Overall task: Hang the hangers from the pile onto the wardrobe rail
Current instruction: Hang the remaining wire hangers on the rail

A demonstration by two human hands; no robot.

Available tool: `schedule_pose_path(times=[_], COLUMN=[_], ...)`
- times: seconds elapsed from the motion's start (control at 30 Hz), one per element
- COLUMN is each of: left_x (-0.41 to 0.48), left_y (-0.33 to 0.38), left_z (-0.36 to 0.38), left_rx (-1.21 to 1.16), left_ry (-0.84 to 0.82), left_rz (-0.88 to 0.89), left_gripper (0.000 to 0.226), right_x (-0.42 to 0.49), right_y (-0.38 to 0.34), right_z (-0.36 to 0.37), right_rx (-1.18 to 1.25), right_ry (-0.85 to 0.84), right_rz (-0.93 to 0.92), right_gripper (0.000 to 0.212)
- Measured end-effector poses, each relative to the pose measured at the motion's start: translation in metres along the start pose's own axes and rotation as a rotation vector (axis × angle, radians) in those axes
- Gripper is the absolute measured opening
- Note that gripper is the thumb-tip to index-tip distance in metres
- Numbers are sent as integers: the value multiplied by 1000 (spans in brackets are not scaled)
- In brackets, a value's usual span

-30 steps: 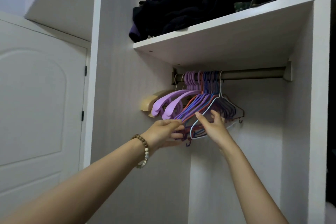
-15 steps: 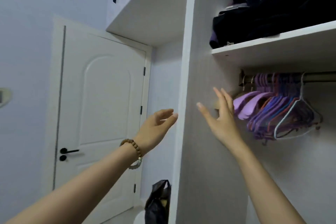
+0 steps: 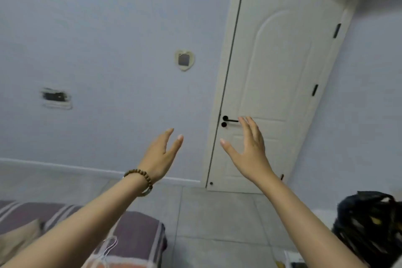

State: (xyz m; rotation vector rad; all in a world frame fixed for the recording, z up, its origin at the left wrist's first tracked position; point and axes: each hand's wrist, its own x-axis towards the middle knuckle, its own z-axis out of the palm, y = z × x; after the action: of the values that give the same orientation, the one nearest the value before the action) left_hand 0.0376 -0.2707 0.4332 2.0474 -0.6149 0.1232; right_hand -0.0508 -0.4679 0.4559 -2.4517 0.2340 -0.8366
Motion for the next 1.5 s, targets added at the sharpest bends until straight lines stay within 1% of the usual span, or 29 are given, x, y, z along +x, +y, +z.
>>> schedule_pose_path(times=[0.2,0.3,0.4,0.5,0.6,0.77,0.83,0.93,1.03,1.13,1.23,1.33,1.43,1.5], left_x=[-49,-79,-108,-131,-149,-177,-186,-201,-212,-220,-221,-220,-217,-216], left_y=[-161,-231,-295,-353,-406,-479,-503,-535,-558,-571,-581,-587,-591,-593], left_z=[-48,-50,-43,-29,-3,41,60,90,119,139,150,155,156,156], left_rx=[144,210,232,241,214,102,37,-26,-46,-73,-101,-117,-170,-212], left_ry=[56,83,71,103,132,173,177,147,88,49,41,72,104,127], left_rz=[-322,-462,-622,-793,-909,-1113,-1169,-1219,-1225,-1277,-1295,-1315,-1335,-1344], left_gripper=[63,63,67,75,64,63,63,58,53,53,52,50,50,51], right_x=[-22,-43,-65,-91,-120,-169,-186,-209,-226,-241,-252,-263,-272,-276], right_y=[-22,-20,-9,12,42,92,108,127,137,143,145,145,141,139], right_z=[169,245,317,384,447,532,558,593,623,647,665,680,688,690], right_rx=[57,81,84,78,91,95,128,142,154,196,222,257,253,251], right_ry=[-338,-489,-636,-763,-893,-1084,-1136,-1230,-1265,-1280,-1283,-1220,-1104,-1060], right_rz=[-24,-28,-36,-42,0,92,134,186,217,277,356,481,571,618], right_gripper=[77,76,78,79,79,78,76,64,57,52,51,49,49,49])
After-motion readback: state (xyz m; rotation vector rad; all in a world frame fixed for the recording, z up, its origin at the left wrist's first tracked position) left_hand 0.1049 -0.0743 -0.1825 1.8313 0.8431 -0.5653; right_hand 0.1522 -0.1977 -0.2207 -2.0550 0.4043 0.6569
